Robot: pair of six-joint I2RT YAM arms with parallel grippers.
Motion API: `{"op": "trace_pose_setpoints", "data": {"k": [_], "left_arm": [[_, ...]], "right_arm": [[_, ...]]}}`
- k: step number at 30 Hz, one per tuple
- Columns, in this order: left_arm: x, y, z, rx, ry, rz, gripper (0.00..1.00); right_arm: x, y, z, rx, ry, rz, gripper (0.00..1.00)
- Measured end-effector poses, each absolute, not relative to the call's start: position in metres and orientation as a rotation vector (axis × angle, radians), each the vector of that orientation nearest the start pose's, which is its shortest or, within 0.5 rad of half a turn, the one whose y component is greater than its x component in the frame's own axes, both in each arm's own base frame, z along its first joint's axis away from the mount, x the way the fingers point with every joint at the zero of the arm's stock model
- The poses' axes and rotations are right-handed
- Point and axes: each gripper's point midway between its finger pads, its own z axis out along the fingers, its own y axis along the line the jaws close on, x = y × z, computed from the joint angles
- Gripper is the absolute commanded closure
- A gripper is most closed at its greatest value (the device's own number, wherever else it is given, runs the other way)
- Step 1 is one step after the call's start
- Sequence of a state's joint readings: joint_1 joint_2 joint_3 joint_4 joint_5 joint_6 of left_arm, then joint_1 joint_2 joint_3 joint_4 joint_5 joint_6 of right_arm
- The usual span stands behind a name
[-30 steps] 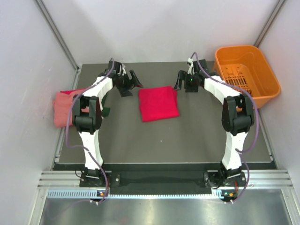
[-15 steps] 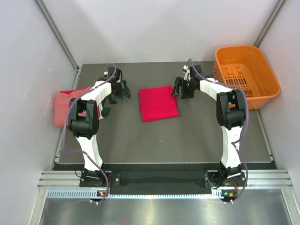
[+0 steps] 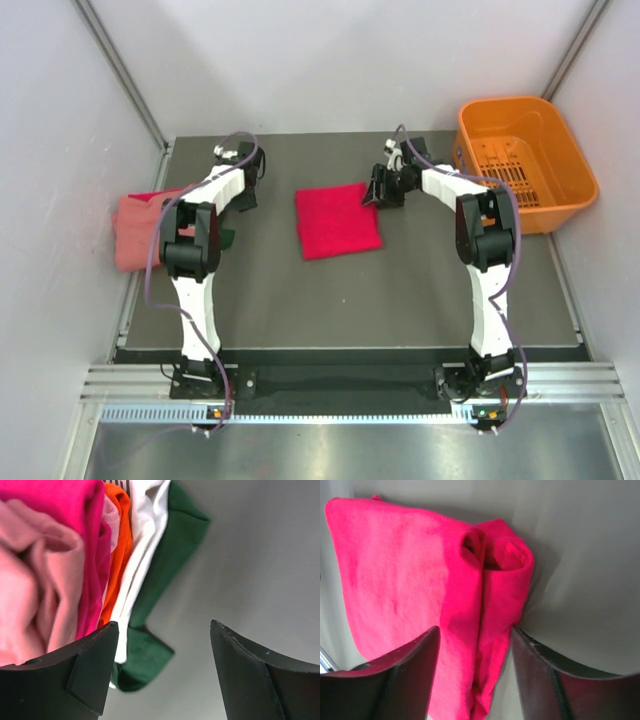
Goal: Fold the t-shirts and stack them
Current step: Fold the tshirt
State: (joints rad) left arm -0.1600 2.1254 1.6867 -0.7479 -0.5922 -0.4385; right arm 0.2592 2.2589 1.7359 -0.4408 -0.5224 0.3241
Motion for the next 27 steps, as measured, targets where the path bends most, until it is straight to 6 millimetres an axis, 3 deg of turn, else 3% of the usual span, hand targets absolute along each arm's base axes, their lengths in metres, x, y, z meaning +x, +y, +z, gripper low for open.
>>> {"op": "trace_pose_setpoints", "data": {"k": [2,3,7,10,11,12,18,27], "left_arm": [[0.463,0.015,0.049,-0.494,2.514,0.662,0.27],[0.462,0.018,0.042,-0.486,2.526,0.694,0.29],[0.466,0.027,0.04,-0.475,2.508,0.782,0.43],[0.465,0.031,0.036,-0.479,2.509,0.82,0.68],[0.463,0.033,0.034,-0.478,2.518,0.827,0.89],[0.461,0.034,0.032,-0.479,2.527,0.834,1.0],[0.458,0.027,0.027,-0.46,2.554,0.813,1.0],[0.449,-0.019,0.028,-0.304,2.559,0.833,1.0]], "right_arm": [[0.479,0.23,0.042,-0.132,2.582,0.893,0.54],[0.478,0.23,0.041,-0.132,2.584,0.892,0.64],[0.476,0.229,0.038,-0.128,2.6,0.89,0.78],[0.475,0.229,0.037,-0.129,2.602,0.89,0.91],[0.474,0.228,0.036,-0.126,2.604,0.89,0.99],[0.473,0.228,0.035,-0.127,2.607,0.889,1.0],[0.468,0.221,0.033,-0.107,2.611,0.888,1.0],[0.443,0.191,0.039,-0.028,2.645,0.868,1.0]]}}
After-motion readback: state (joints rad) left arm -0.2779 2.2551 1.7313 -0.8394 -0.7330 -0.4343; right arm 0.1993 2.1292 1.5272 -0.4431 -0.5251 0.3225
